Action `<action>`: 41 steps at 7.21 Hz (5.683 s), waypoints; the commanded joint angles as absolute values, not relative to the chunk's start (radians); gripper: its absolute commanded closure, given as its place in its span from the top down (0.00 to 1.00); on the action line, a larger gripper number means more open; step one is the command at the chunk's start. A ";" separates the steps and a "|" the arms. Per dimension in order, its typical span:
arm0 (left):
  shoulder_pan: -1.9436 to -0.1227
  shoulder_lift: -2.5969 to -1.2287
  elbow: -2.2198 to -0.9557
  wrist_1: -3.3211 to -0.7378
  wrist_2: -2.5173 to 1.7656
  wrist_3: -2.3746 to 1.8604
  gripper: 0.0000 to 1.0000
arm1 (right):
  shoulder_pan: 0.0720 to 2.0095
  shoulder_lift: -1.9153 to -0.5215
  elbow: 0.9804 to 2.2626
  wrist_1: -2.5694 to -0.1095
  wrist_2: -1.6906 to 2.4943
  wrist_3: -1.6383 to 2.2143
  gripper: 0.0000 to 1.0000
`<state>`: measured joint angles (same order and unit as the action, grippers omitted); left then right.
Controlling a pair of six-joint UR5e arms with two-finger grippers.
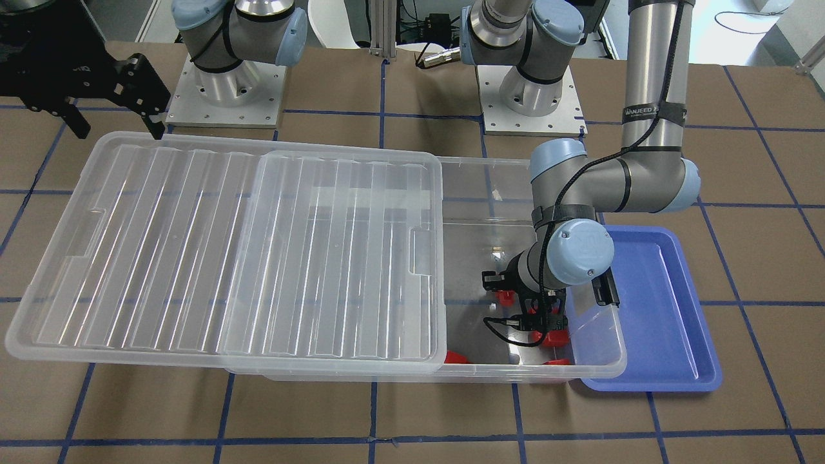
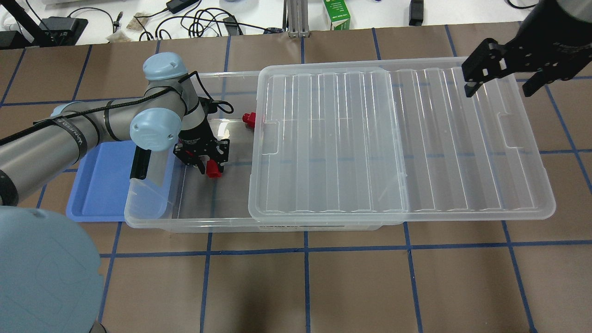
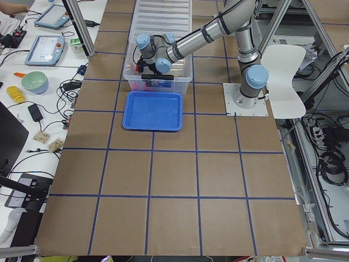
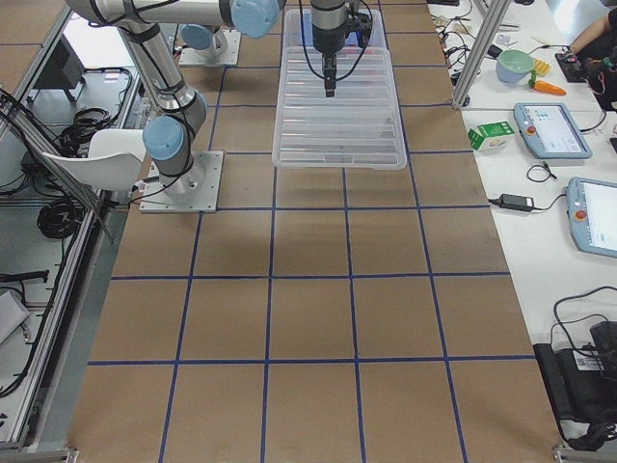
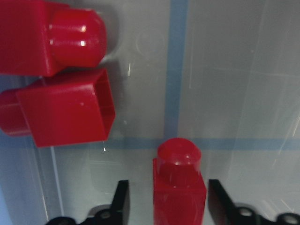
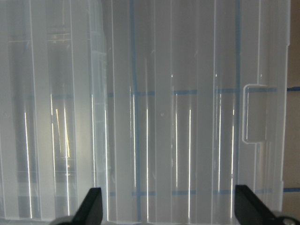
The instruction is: Place red block in blue tray from box
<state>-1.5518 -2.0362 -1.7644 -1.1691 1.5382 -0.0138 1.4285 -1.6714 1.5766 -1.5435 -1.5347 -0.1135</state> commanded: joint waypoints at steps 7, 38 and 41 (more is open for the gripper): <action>-1.559 -1.867 -1.484 -1.564 1.528 -0.038 0.00 | 1.476 -1.658 1.575 -1.568 -1.555 -0.051 1.00; -1.218 -1.867 -1.416 -1.595 1.661 0.334 1.00 | 1.445 -1.485 1.899 -2.115 -1.552 -0.097 1.00; -1.349 -1.712 -1.407 -1.712 1.625 0.302 1.00 | 1.447 -1.483 1.882 -2.115 -1.555 -0.101 1.00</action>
